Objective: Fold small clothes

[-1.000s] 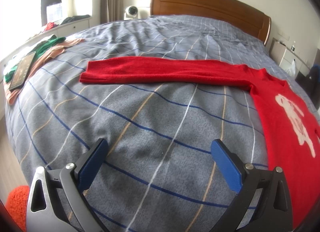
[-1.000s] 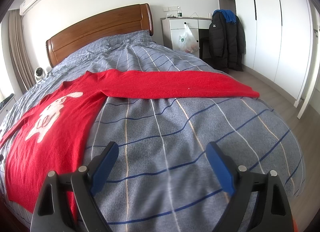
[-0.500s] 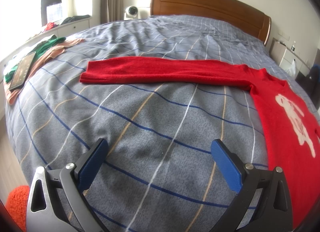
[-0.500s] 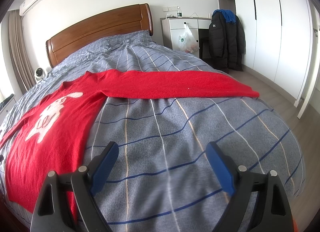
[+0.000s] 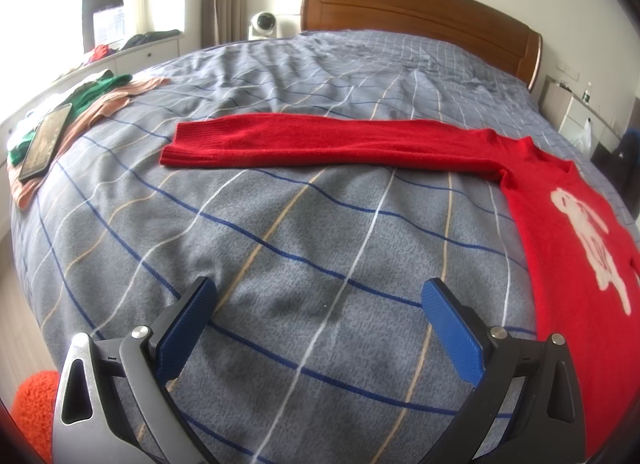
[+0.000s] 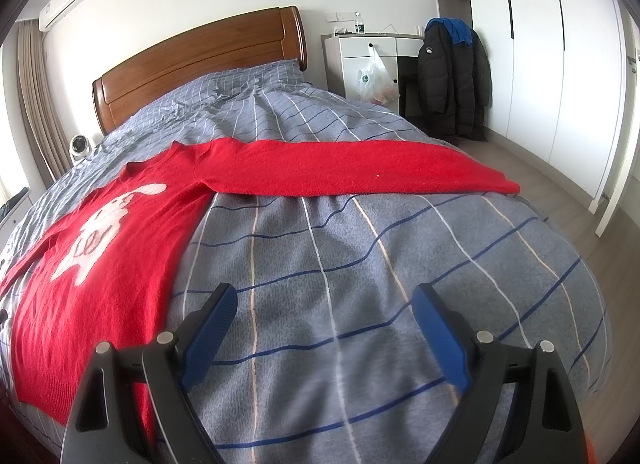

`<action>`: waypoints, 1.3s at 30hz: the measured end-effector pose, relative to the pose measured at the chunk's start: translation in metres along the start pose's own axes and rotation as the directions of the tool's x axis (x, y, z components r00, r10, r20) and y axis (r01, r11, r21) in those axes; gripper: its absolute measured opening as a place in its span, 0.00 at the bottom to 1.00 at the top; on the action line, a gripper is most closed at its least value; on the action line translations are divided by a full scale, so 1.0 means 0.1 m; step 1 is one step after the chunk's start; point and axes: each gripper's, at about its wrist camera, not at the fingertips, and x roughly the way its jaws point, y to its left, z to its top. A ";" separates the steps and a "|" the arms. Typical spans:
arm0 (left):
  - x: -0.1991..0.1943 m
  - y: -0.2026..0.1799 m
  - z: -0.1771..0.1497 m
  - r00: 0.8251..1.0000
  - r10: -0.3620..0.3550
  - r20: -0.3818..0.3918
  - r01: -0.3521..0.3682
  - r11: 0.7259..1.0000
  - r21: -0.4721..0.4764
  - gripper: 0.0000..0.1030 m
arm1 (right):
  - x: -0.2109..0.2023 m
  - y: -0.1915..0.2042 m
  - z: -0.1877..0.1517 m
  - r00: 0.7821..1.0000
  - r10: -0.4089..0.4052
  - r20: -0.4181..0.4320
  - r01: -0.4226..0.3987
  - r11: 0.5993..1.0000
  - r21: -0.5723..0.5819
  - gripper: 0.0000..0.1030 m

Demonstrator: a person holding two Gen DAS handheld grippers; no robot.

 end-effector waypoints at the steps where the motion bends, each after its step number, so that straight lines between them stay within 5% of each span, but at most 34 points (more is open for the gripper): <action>1: 0.00 0.00 0.00 1.000 0.000 0.000 0.000 1.000 0.000 0.99 | 0.00 0.00 0.00 1.000 0.000 0.001 0.000 1.000 0.000 0.86; 21: -0.03 0.03 0.01 1.000 0.006 0.005 -0.006 1.000 -0.004 0.99 | -0.06 -0.15 0.06 1.000 0.010 0.014 -0.011 0.998 0.064 0.86; 29: -0.05 0.11 0.05 1.000 -0.008 0.011 0.009 0.999 -0.046 0.99 | -0.22 -0.91 0.56 0.999 -0.009 0.033 0.001 0.971 0.239 0.86; 33: -0.01 0.08 0.03 1.000 0.008 0.000 -0.008 0.999 -0.039 0.99 | -0.28 -1.59 0.83 0.998 0.034 0.059 -0.057 0.883 0.466 0.86; 36: -0.01 0.01 0.01 1.000 0.018 0.002 -0.018 1.000 -0.013 0.99 | -0.11 -1.99 0.81 0.988 0.152 0.038 -0.141 0.752 0.644 0.85; 39: -0.02 -0.05 -0.03 1.000 0.031 0.003 -0.031 0.999 0.022 0.99 | 0.25 -2.12 0.67 0.944 0.329 0.020 -0.229 0.611 0.758 0.77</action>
